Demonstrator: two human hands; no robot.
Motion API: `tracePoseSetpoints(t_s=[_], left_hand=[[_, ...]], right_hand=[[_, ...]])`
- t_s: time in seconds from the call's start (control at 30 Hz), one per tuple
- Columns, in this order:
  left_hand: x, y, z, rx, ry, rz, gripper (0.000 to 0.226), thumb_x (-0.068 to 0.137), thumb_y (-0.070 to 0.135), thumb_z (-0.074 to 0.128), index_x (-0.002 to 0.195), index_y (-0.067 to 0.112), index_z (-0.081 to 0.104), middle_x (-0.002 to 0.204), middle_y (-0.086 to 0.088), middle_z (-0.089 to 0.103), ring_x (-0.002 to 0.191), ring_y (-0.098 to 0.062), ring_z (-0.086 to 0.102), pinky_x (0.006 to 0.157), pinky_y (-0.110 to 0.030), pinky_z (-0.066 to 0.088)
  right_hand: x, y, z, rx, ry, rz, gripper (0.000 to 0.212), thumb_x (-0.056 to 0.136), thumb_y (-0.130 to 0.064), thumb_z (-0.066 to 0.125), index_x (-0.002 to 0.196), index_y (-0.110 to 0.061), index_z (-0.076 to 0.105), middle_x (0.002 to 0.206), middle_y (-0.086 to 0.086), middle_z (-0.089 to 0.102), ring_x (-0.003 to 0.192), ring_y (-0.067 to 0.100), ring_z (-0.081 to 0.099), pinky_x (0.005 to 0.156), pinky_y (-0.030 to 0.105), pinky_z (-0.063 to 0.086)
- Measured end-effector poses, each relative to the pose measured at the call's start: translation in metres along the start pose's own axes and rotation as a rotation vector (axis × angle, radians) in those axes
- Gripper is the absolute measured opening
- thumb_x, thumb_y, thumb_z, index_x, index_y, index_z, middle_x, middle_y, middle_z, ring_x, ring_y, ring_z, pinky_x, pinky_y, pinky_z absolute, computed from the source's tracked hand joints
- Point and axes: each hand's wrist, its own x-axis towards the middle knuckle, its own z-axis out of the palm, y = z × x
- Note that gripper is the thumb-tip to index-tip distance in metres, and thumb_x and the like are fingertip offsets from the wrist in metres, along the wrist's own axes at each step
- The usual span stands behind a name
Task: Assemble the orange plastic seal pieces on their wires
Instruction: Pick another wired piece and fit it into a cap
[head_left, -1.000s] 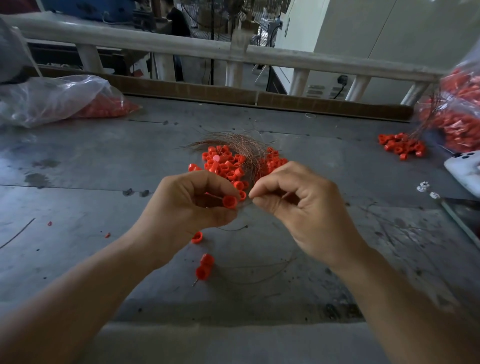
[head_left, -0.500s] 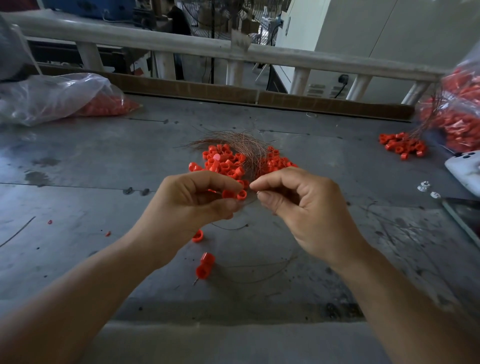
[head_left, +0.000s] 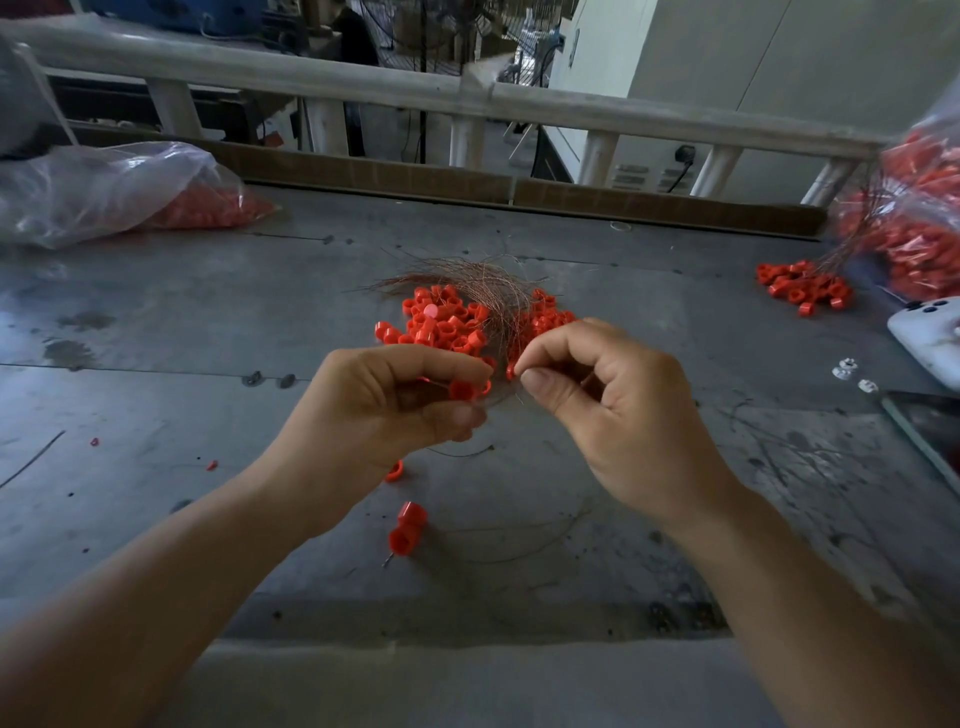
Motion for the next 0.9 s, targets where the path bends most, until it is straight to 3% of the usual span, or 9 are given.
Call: tracePoseSetpoints(t_s=[0.13, 0.3, 0.43, 0.6, 0.9], left_hand=[[0.0, 0.0, 0.001, -0.001, -0.007, 0.014, 0.029, 0.057, 0.008, 0.067, 0.086, 0.012, 0.066, 0.08, -0.004, 0.072, 0.07, -0.014, 0.069, 0.063, -0.017, 0.053], [0.0, 0.001, 0.001, -0.01, -0.002, 0.019, 0.03, 0.055, 0.009, 0.068, 0.084, 0.015, 0.069, 0.08, -0.003, 0.073, 0.072, -0.012, 0.07, 0.064, -0.015, 0.052], [-0.001, -0.001, 0.001, -0.05, -0.009, 0.017, 0.03, 0.055, 0.008, 0.068, 0.082, 0.02, 0.073, 0.08, -0.004, 0.073, 0.074, -0.014, 0.07, 0.065, -0.016, 0.053], [-0.002, 0.0, 0.0, -0.066, -0.045, 0.028, 0.038, 0.055, 0.014, 0.068, 0.092, 0.025, 0.072, 0.082, 0.0, 0.074, 0.076, -0.013, 0.07, 0.067, -0.016, 0.053], [-0.002, 0.001, 0.0, -0.101, -0.059, 0.033, 0.037, 0.062, 0.008, 0.062, 0.093, 0.025, 0.072, 0.082, -0.002, 0.074, 0.077, -0.013, 0.07, 0.068, -0.016, 0.053]], right_hand=[[0.0, -0.002, -0.002, 0.082, -0.003, 0.006, 0.022, 0.084, -0.005, 0.061, 0.08, -0.027, 0.058, 0.07, -0.02, 0.055, 0.068, -0.009, 0.055, 0.063, 0.004, 0.04], [-0.002, -0.001, -0.001, -0.043, -0.038, 0.009, 0.007, 0.086, -0.01, 0.059, 0.083, -0.013, 0.064, 0.069, -0.021, 0.05, 0.068, -0.009, 0.052, 0.064, 0.005, 0.038], [-0.002, -0.002, 0.0, -0.056, -0.019, 0.002, 0.01, 0.086, -0.012, 0.059, 0.081, -0.019, 0.06, 0.076, -0.016, 0.055, 0.075, -0.003, 0.052, 0.068, 0.006, 0.039], [-0.003, -0.001, 0.008, -0.115, -0.03, -0.001, 0.005, 0.084, -0.009, 0.062, 0.081, -0.01, 0.066, 0.073, -0.011, 0.056, 0.07, 0.0, 0.053, 0.067, 0.009, 0.041], [-0.003, -0.001, 0.009, -0.133, -0.024, -0.006, 0.006, 0.084, -0.01, 0.062, 0.082, -0.007, 0.066, 0.07, -0.02, 0.05, 0.064, -0.005, 0.049, 0.065, 0.007, 0.039]])
